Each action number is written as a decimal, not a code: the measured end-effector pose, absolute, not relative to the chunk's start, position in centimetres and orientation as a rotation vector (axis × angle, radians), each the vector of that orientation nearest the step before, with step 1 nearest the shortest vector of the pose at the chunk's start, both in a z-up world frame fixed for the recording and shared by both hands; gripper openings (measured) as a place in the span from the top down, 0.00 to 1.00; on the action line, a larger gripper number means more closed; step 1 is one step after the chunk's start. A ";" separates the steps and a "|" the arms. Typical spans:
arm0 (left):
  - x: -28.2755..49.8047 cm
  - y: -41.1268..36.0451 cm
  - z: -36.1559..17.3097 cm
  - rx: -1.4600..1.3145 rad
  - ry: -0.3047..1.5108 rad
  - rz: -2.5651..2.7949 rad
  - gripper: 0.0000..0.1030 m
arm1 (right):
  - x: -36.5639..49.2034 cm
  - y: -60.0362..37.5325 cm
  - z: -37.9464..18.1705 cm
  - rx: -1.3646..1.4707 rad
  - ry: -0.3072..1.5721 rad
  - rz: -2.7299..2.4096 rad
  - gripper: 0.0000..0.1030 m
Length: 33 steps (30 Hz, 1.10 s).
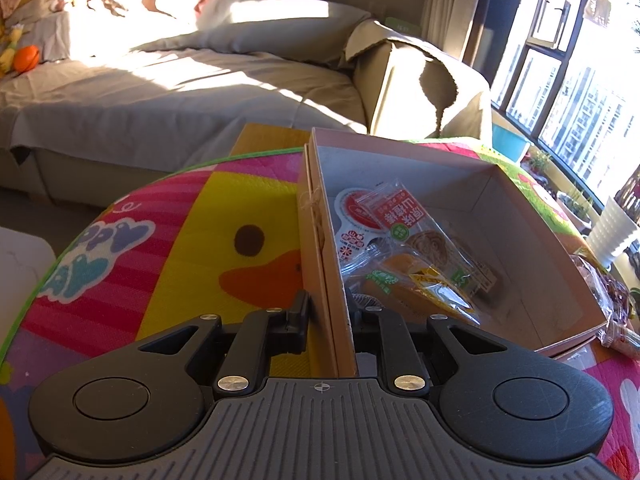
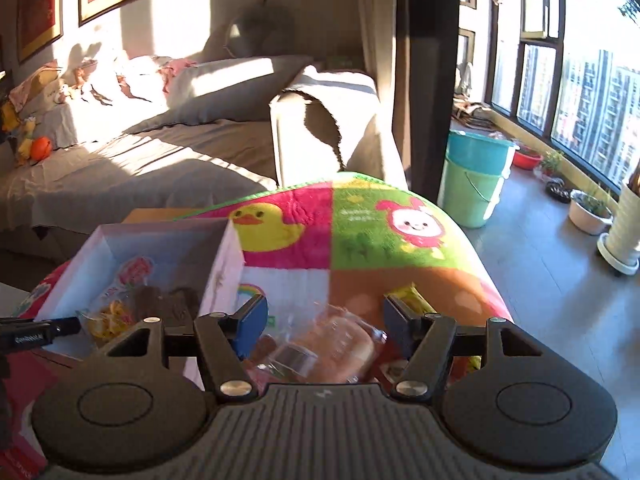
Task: Organize objects
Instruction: 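Grasp the second red-labelled hawthorn snack with the right tool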
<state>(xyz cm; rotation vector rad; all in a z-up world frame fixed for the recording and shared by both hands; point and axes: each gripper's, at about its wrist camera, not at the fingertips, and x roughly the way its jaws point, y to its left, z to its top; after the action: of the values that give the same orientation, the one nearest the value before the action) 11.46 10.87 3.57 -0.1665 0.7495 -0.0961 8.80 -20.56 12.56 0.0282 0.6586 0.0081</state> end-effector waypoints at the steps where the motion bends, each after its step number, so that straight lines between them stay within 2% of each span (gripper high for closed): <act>1: 11.5 10.9 3.6 -0.168 0.750 -0.096 0.82 | 8.5 -21.2 12.0 0.037 0.673 -0.010 0.37; 7: 11.4 10.8 3.6 -0.164 0.756 -0.096 0.82 | 7.6 -23.4 8.4 0.119 0.748 -0.065 0.37; 14: 11.6 10.8 3.6 -0.160 0.761 -0.093 0.83 | 7.2 -20.0 6.8 0.089 0.780 0.047 0.37; 16: 11.6 10.8 3.6 -0.159 0.761 -0.093 0.83 | 6.8 -18.6 6.6 0.066 0.786 0.137 0.50; 18: 11.5 10.8 3.6 -0.158 0.761 -0.093 0.83 | 6.7 -17.6 6.3 0.066 0.799 0.202 0.54; 30: 11.5 10.8 3.5 -0.158 0.761 -0.093 0.83 | 10.0 -15.9 4.2 -0.017 0.800 0.195 0.53; 33: 11.5 10.8 3.6 -0.158 0.760 -0.093 0.83 | 10.1 -15.6 4.1 -0.039 0.800 0.194 0.56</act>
<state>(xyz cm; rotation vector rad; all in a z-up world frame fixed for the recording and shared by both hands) 11.53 10.82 3.55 -0.1577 0.7604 -0.0928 10.07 -15.65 4.14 -0.0393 0.7998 0.1941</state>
